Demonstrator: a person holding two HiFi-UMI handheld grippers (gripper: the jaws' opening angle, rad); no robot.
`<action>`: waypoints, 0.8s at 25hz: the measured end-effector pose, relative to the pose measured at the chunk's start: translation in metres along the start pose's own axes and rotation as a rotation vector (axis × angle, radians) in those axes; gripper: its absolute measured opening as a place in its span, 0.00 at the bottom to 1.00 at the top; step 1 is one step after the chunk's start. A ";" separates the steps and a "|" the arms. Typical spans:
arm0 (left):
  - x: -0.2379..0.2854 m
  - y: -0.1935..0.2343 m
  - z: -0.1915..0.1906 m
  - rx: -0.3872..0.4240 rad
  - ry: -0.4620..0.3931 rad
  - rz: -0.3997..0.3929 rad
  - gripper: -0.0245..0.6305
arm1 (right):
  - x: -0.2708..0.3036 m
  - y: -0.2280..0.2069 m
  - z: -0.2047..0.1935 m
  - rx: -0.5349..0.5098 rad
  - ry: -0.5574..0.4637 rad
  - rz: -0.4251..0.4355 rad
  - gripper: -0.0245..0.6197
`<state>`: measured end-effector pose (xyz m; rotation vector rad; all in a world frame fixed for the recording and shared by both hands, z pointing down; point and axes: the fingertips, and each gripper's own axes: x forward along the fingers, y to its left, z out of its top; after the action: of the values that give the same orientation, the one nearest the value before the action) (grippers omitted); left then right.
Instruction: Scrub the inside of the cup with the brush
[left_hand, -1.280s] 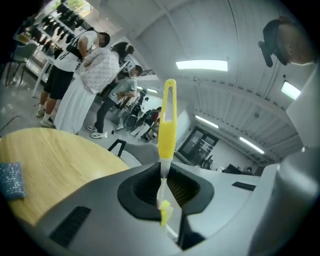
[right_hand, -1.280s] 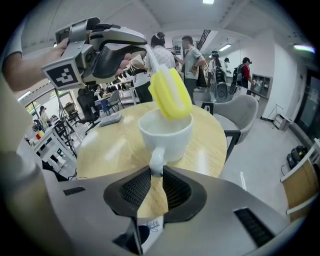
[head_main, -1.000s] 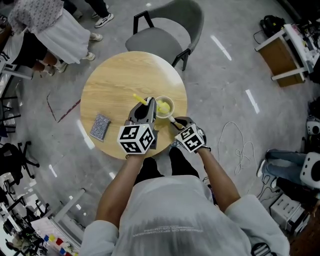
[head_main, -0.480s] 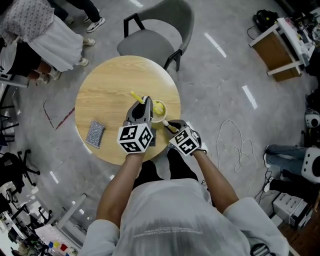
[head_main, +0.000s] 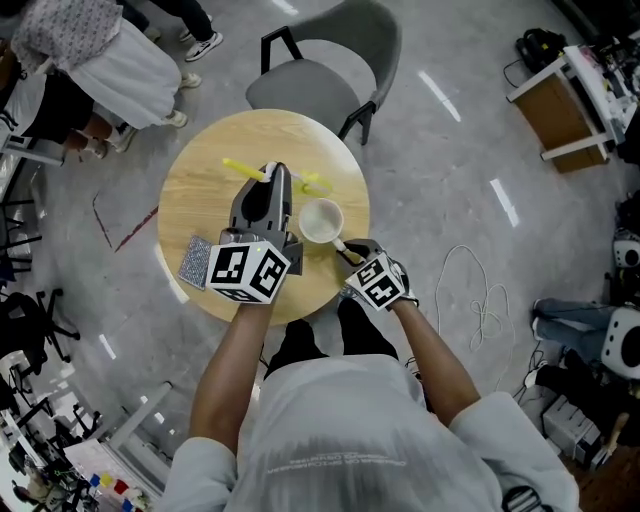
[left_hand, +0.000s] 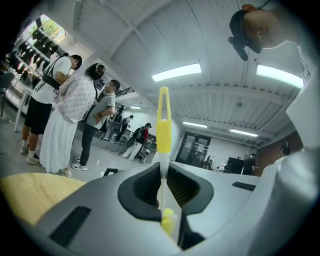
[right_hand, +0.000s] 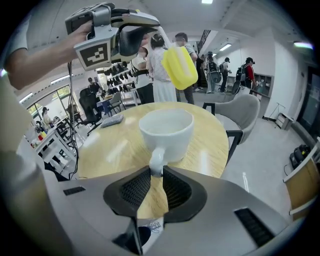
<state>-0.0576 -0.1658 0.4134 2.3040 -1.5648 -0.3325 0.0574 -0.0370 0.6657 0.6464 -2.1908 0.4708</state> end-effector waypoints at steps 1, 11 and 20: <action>0.000 -0.002 0.001 0.000 0.008 -0.024 0.11 | 0.000 -0.001 0.000 -0.001 0.001 -0.001 0.20; -0.006 -0.013 -0.087 0.066 0.282 -0.196 0.11 | 0.003 0.000 0.003 0.009 -0.008 -0.001 0.20; -0.001 0.001 -0.126 0.118 0.326 -0.138 0.11 | 0.000 0.000 0.004 0.029 -0.027 0.002 0.20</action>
<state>-0.0120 -0.1470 0.5297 2.4126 -1.3002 0.1035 0.0550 -0.0390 0.6632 0.6703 -2.2136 0.4984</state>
